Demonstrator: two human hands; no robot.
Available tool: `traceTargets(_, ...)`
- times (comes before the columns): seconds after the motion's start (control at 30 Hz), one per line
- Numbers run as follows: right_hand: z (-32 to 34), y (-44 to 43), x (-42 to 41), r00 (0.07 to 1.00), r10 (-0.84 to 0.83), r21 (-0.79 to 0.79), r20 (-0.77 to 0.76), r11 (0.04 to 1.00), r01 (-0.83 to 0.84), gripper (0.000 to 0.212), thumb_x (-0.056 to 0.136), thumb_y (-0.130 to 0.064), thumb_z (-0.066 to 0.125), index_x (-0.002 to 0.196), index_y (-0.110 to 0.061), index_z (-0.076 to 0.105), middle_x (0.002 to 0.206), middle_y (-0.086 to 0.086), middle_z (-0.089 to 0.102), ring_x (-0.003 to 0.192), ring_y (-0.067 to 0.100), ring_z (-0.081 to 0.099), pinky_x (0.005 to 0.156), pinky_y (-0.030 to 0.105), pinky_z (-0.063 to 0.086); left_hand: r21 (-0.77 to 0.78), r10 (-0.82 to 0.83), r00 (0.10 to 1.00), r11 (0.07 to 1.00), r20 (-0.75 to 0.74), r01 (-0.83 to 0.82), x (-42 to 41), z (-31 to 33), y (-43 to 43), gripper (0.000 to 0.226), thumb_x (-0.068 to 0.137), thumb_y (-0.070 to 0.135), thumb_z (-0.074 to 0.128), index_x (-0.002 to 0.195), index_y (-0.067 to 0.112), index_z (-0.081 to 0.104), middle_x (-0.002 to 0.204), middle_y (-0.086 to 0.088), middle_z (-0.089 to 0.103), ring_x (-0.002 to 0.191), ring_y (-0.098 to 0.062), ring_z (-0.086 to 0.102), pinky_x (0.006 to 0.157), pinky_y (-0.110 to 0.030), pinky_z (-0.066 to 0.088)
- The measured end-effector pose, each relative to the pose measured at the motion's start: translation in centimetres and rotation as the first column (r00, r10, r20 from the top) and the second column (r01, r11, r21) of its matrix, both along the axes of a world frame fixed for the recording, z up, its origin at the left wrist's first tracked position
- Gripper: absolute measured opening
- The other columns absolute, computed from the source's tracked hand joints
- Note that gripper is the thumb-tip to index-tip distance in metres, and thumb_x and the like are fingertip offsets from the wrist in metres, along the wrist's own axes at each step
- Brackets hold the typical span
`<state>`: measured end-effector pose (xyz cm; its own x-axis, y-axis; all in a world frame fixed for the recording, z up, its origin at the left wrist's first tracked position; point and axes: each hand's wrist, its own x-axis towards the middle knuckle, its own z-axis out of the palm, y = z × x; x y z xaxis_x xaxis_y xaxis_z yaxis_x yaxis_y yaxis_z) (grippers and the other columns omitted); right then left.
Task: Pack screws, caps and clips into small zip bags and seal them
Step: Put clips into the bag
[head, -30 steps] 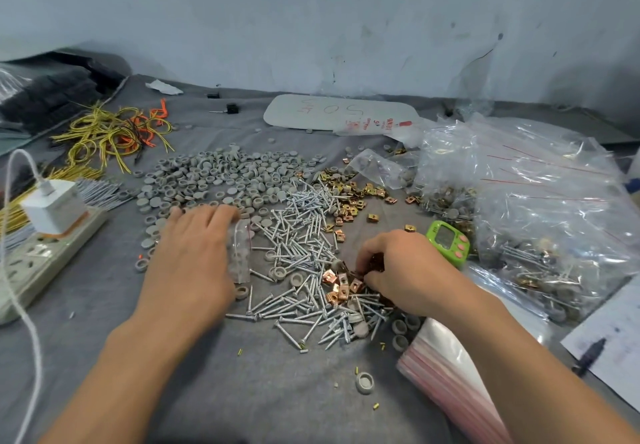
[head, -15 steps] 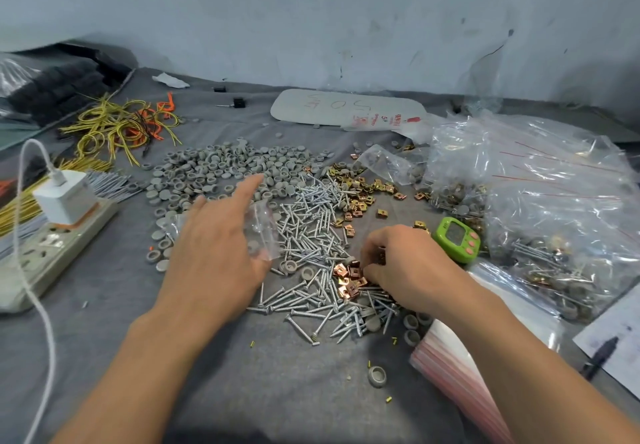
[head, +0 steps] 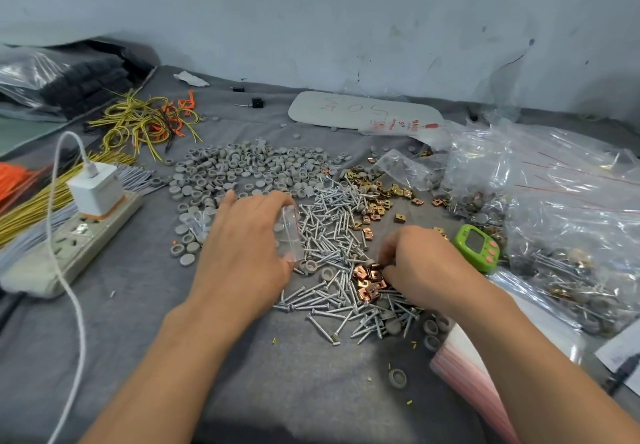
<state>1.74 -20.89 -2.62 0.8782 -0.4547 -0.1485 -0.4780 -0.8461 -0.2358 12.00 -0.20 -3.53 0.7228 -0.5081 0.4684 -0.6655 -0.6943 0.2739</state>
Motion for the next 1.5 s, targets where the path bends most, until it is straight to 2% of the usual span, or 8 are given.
traceTargets(0.37,1.0,0.8,-0.1,0.993,0.092,-0.068,-0.072,0.993,-0.097,0.013,0.091,-0.01,0.058,0.092,-0.018,0.069,0.096,0.002,0.068,0.088,0.025,0.067,0.082,0.042,0.059,-0.044,0.028,1.0,0.999,0.006,-0.028,-0.8,0.2,-1.0,0.06,0.075,0.027,0.084,0.124,0.032,0.05,0.098,0.014,0.05,0.101,-0.013,0.055,0.126,-0.035,0.014)
traceTargets(0.53,1.1,0.9,-0.5,0.986,0.0,0.052,0.167,0.999,-0.008,0.021,0.096,-0.015,0.061,0.082,-0.029,0.053,0.088,-0.004,0.066,0.081,0.021,0.063,0.074,0.04,0.056,-0.044,0.025,1.0,0.999,0.009,-0.024,-0.9,0.0,-1.1,0.06,0.075,0.03,0.086,0.121,0.036,0.048,0.098,0.016,0.052,0.095,-0.006,0.047,0.122,-0.029,0.007)
traceTargets(0.7,1.5,0.4,-1.0,0.944,-0.111,0.151,0.311,0.986,0.066,0.039,0.089,0.0,0.066,0.082,-0.039,0.065,0.091,-0.01,0.075,0.084,0.014,0.071,0.079,0.037,0.061,-0.03,0.032,0.999,0.999,-0.005,-0.033,-0.9,-0.2,-1.1,0.066,0.073,0.027,0.088,0.122,0.039,0.046,0.101,0.019,0.051,0.099,-0.005,0.051,0.12,-0.027,0.004)
traceTargets(0.83,1.3,-0.2,-1.5,0.913,-0.125,0.231,0.389,0.972,0.035,0.04,0.087,-0.001,0.072,0.078,-0.04,0.074,0.079,-0.022,0.073,0.081,-0.002,0.072,0.081,0.024,0.061,-0.017,0.037,0.999,0.999,-0.003,-0.037,-0.9,-0.3,-1.3,0.068,0.07,0.023,0.089,0.121,0.038,0.047,0.099,0.018,0.049,0.096,-0.002,0.042,0.12,-0.026,0.004)
traceTargets(1.0,0.9,-0.7,-1.5,0.918,-0.122,0.224,0.378,0.974,0.037,0.038,0.084,-0.014,0.081,0.064,-0.043,0.067,0.062,-0.031,0.061,0.07,-0.012,0.063,0.059,0.005,0.044,-0.009,0.021,1.0,1.0,0.013,-0.021,-1.4,-0.3,-1.7,0.062,0.073,0.029,0.087,0.12,0.037,0.046,0.098,0.017,0.05,0.097,-0.006,0.05,0.12,-0.026,0.003)
traceTargets(1.13,0.8,-0.4,-1.2,0.912,-0.127,0.241,0.391,0.97,0.032,0.026,0.085,-0.019,0.082,0.067,-0.035,0.073,0.062,-0.018,0.07,0.059,-0.003,0.066,0.049,0.006,0.043,-0.002,-0.003,1.0,1.0,0.01,0.003,-2.0,-0.3,-2.2,0.064,0.073,0.03,0.087,0.121,0.037,0.046,0.1,0.019,0.048,0.099,-0.003,0.042,0.12,-0.028,0.004)
traceTargets(1.37,0.9,1.9,-0.4,0.866,-0.183,0.601,0.465,0.784,-0.157,0.007,0.083,-0.022,0.083,0.078,-0.024,0.079,0.062,-0.006,0.072,0.049,0.004,0.057,0.054,0.026,0.045,-0.004,-0.075,0.996,0.997,-0.052,0.075,-2.9,0.4,-3.0,0.066,0.073,0.034,0.087,0.121,0.042,0.043,0.107,0.022,0.051,0.111,-0.002,0.049,0.121,-0.023,-0.002)
traceTargets(1.5,0.8,3.0,0.4,0.866,-0.18,0.596,0.467,0.787,-0.158,0.007,0.084,-0.025,0.081,0.077,-0.024,0.079,0.058,-0.005,0.07,0.045,0.005,0.051,0.048,0.026,0.042,-0.074,-0.114,0.99,0.991,-0.086,0.108,-3.6,0.7,-3.1,0.066,0.071,0.027,0.089,0.12,0.041,0.047,0.104,0.022,0.046,0.115,-0.001,0.028,0.114,-0.027,0.002)
